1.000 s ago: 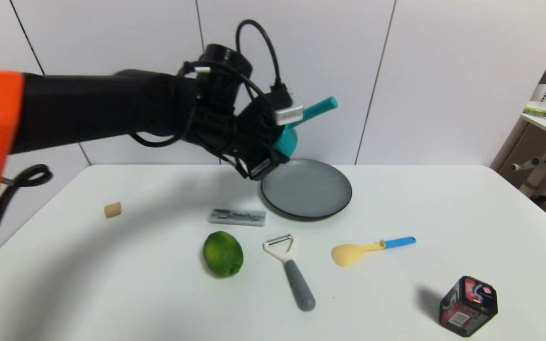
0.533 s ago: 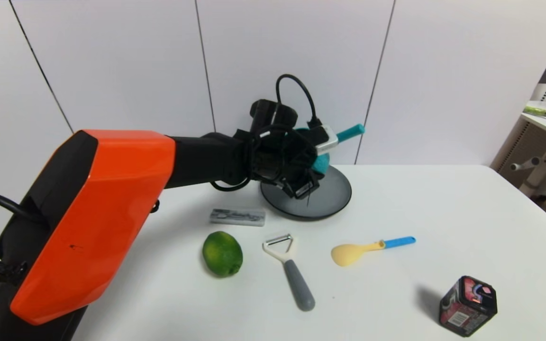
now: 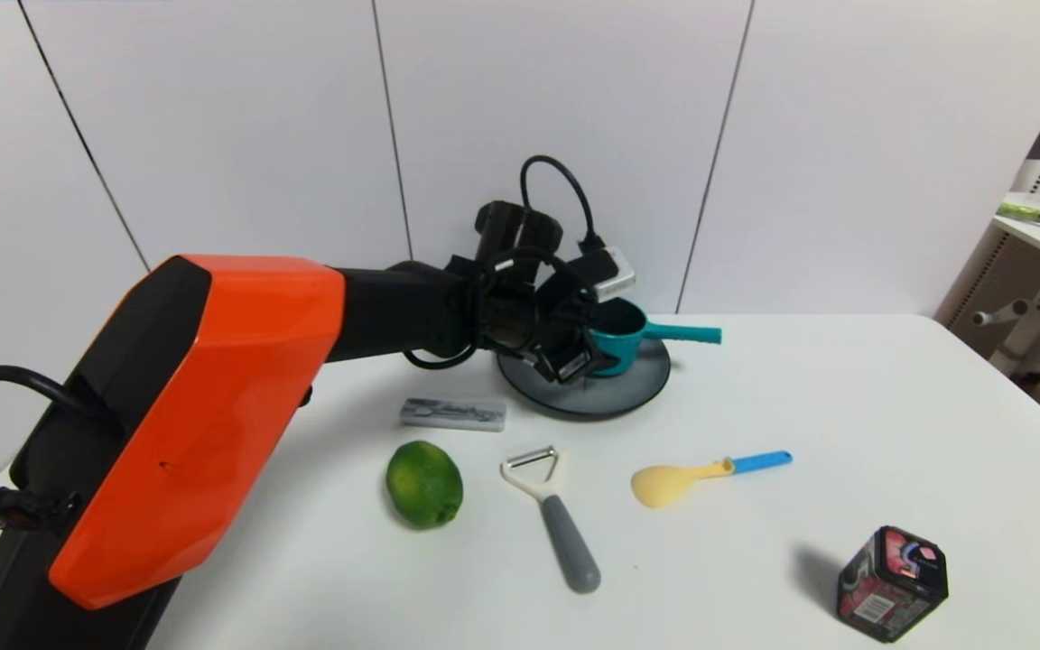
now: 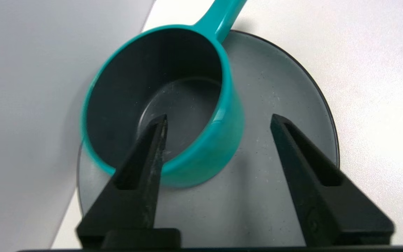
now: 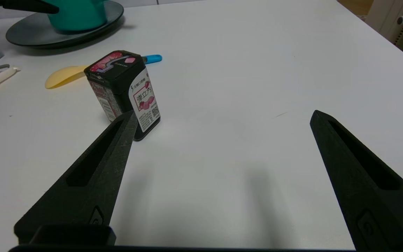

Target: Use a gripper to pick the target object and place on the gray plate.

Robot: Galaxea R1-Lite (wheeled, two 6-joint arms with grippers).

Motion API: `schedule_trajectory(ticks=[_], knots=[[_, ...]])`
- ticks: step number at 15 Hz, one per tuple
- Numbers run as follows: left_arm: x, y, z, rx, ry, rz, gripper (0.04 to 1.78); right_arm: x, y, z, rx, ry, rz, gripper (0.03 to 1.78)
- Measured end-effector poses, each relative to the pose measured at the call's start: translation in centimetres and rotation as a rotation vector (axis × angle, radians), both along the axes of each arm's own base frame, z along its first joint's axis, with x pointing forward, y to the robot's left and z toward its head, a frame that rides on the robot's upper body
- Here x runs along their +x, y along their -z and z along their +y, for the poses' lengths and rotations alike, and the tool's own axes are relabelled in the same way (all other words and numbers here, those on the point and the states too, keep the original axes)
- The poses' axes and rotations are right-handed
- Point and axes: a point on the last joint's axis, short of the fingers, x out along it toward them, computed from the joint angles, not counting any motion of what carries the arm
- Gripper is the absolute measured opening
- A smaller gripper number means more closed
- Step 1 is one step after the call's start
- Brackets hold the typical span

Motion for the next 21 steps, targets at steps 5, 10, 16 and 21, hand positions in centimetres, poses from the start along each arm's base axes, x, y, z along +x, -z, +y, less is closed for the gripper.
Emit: schedule_trajectory(ticks=[5,10,16,21], knots=[[-3.0,-7.4,3.5,-0.003,-0.084,-0.079,1.40,0.0,0.0,0.0,0.000,0.000,0.000,1.71],[-9.1,-19.2,14.6,-0.043,-0.432,-0.264,1.54,0.0,0.0,0.0,0.000,0.000,0.000,1.71],[-17.2,-19.7,27.1,-0.090,-0.848,-0.272,1.63,0.0,0.0,0.0,0.000,0.000,-0.001,1.71],[-25.4,-8.7,29.2,-0.200,-1.014,-0.070,1.67,0.0,0.0,0.0,-0.001,0.000,0.000,1.71]])
